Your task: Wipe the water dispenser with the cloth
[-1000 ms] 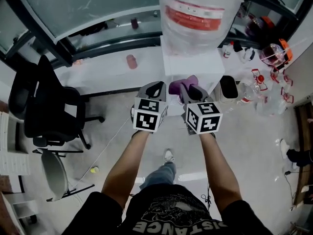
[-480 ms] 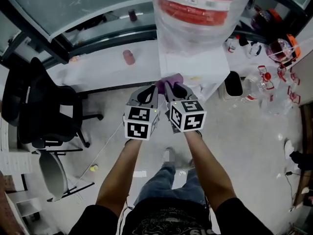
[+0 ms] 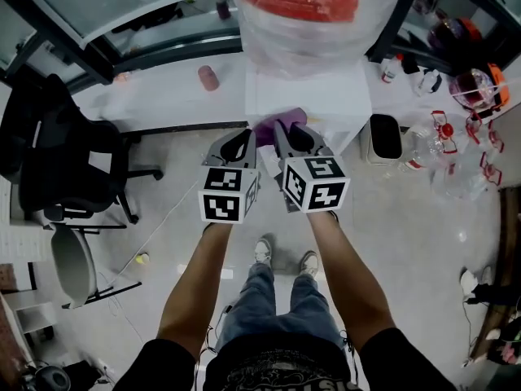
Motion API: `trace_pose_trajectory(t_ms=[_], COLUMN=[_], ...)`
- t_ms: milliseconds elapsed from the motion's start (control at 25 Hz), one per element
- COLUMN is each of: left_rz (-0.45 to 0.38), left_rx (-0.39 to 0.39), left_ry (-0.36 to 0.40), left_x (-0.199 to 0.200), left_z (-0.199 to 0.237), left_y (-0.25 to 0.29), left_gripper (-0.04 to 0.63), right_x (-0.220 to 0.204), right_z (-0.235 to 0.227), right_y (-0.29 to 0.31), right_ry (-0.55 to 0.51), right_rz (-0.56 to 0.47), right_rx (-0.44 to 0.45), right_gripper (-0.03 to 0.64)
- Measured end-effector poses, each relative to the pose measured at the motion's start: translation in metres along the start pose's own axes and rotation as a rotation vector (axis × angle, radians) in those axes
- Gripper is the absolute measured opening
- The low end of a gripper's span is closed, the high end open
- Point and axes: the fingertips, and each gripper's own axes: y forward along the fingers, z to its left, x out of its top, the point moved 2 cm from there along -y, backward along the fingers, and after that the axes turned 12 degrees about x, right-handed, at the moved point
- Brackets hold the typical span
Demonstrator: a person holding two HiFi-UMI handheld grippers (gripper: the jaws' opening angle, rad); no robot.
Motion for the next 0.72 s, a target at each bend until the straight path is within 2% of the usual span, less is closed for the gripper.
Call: trace_pose_trajectory(t_ms=[320,720], left_rz=[-0.013,-0.010], left_rx=[0.027,0.022], left_ry=[-0.003,0.010], left_x=[0.007,0.012], left_z=[-0.046,-0.098], left_y=[0.001,0.008], left_gripper=[0.026,0.026], right_x=[0.007,0.018], right_z=[-0.038,-0.098], right_y=[-0.040,-0.092], right_ry=[-0.020,-0.032], right_rz=[0.000,-0.016], right_rx=[0.010,-0.035], right_gripper=[0.032,0.032])
